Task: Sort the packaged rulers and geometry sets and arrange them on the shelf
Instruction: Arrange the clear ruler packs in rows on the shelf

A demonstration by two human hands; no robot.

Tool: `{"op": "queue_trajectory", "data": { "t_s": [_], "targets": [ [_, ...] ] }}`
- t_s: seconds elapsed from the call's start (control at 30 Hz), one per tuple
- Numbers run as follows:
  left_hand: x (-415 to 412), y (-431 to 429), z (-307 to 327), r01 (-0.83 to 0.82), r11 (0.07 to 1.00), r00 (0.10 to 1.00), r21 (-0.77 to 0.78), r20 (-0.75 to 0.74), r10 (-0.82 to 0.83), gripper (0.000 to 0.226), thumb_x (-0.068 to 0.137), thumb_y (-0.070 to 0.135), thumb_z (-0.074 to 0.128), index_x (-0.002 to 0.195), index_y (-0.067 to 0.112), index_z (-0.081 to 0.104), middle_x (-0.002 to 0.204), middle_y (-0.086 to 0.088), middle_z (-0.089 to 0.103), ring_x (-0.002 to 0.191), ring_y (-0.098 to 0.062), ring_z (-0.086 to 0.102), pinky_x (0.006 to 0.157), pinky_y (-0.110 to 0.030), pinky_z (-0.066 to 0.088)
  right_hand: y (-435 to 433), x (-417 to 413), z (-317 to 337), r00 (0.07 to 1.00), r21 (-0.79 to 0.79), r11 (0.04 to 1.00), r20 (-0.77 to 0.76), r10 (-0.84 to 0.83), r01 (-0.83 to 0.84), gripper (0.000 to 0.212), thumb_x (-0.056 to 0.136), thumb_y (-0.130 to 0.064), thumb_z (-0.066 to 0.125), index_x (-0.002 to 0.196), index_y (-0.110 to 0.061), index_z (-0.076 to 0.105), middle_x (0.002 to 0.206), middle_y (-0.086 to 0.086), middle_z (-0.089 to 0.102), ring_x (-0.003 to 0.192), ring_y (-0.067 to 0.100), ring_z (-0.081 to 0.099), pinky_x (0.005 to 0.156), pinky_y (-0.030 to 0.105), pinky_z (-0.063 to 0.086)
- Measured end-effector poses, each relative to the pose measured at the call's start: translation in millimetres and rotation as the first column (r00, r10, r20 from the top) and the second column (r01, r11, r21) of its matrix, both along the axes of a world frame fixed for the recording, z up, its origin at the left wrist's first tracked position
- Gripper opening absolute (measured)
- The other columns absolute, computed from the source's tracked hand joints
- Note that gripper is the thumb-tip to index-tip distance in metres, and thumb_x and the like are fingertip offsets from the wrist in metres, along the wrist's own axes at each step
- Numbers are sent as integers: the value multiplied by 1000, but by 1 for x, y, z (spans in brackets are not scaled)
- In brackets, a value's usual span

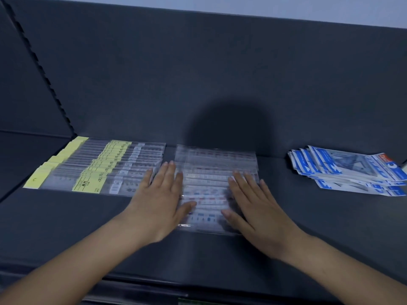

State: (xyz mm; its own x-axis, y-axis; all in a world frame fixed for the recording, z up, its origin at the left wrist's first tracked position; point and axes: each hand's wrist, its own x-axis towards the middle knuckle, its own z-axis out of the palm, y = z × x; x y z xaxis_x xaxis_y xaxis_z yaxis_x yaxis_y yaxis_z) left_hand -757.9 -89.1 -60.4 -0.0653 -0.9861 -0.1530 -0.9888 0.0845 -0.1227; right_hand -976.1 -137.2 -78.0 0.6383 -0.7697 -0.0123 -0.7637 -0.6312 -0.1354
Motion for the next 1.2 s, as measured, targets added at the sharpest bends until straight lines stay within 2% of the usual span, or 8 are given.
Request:
{"op": "queue_trajectory", "data": {
  "t_s": [0.1,0.23,0.37,0.47,0.83,0.93,1.03,1.2],
  "targets": [
    [2,-11,-9,-93,988,990,124,-94,105,105,63,74,-27,147,11,-16,156,-7,-22,144,-18,-19,117,-38,-13,-7,8,-7,997,33,999,-71,-28,31,89,71,-70,-9,146,-24,-17,149,-11,-28,140,12,-27,113,35,-20],
    [-1,-11,-10,-70,979,964,191,-238,115,78,92,61,10,147,13,-18,155,-4,-24,143,-14,-20,116,-30,-12,-13,-2,-8,994,152,982,-42,-103,108,109,62,-84,-10,149,-18,-9,156,-3,-18,142,10,-20,113,29,-14],
    [0,-14,-14,-118,980,934,158,-317,164,82,92,62,14,147,11,-19,153,-6,-28,142,-15,-23,113,-28,-13,-19,-3,-11,958,192,950,102,-268,245,101,75,-78,8,149,-10,-6,157,2,-17,143,11,-17,110,22,-12],
    [-5,-15,-16,-109,977,903,185,-392,175,83,92,62,17,147,11,-19,153,-4,-28,141,-13,-24,110,-25,-15,-16,-1,-11,919,290,932,258,-297,219,80,95,-51,33,148,-9,-10,156,0,-19,141,7,-19,109,16,-11],
    [-10,-20,-13,-191,970,788,148,-566,242,80,96,55,27,148,9,-12,155,-4,-25,143,-13,-21,111,-23,-11,-35,-2,2,723,496,851,524,-451,171,62,95,-19,38,151,-19,11,158,-10,2,143,2,-4,113,20,2],
    [-7,-18,-19,-185,975,831,125,-510,223,80,95,56,23,147,9,-16,153,-4,-28,141,-13,-23,109,-22,-13,-37,-2,4,670,481,860,584,-459,169,54,89,-20,43,142,-23,32,151,-10,26,142,10,19,117,30,15],
    [-6,-18,-21,-180,973,834,145,-502,229,80,96,56,22,147,9,-17,153,-4,-28,141,-13,-24,109,-22,-14,-37,-1,8,627,506,855,632,-455,111,45,87,-10,45,127,-30,45,129,-13,49,121,3,44,101,24,32],
    [-5,-20,-19,-178,970,822,165,-517,239,81,95,56,24,147,9,-16,154,-4,-27,141,-13,-23,110,-23,-12,-44,2,4,556,545,828,652,-515,127,34,84,-9,48,111,-27,55,117,-6,58,108,7,54,98,30,41]
  ]
}}
